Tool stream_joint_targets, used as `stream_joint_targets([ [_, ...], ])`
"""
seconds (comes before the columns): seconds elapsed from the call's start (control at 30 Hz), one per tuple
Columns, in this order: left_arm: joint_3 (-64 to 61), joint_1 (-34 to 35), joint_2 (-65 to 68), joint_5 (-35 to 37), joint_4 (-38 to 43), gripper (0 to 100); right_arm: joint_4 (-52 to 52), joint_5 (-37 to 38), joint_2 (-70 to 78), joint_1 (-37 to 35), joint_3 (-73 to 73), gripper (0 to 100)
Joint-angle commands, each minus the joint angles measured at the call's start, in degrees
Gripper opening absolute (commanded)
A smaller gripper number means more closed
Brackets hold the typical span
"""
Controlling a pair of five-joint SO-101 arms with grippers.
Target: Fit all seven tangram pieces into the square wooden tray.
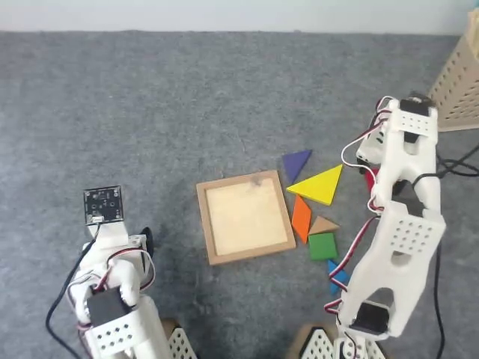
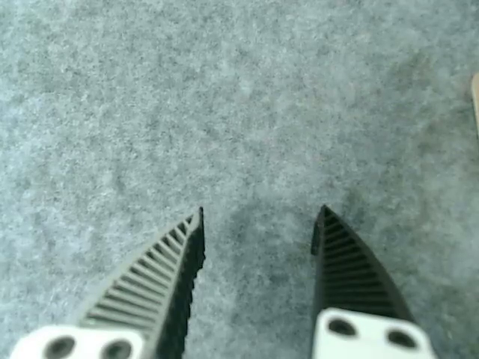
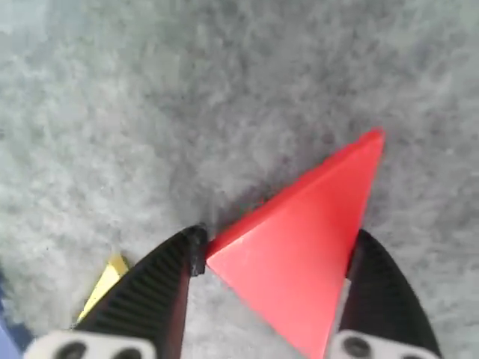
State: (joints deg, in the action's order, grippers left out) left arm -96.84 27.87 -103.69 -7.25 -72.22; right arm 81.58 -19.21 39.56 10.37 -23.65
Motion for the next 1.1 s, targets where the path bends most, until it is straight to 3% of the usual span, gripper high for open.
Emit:
stream_joint_targets([
  [0.0,0.3,-0.3,-0.7,0.5,-0.2,23,1.5,2.3,-6.7,0.9,-1.5,20.2],
  [0.3,0.3,-0.3,-0.7,0.5,-0.2,23,0.2,9.3,-16.4,-4.4,7.2,20.2],
  [0.57,0.3,-0.3,-0.7,0.5,-0.2,23,-12.4,14.2,-35.5,-13.9,29.9,20.2],
  [0.77,0.3,-0.3,-0.7,0.5,-0.2,23,-17.0,26.3,-46.9,-25.1,40.2,20.2],
  [1.07,0.3,-0.3,-0.7,0.5,-0.2,23,-18.7,49.3,-44.2,-43.6,40.5,20.2],
])
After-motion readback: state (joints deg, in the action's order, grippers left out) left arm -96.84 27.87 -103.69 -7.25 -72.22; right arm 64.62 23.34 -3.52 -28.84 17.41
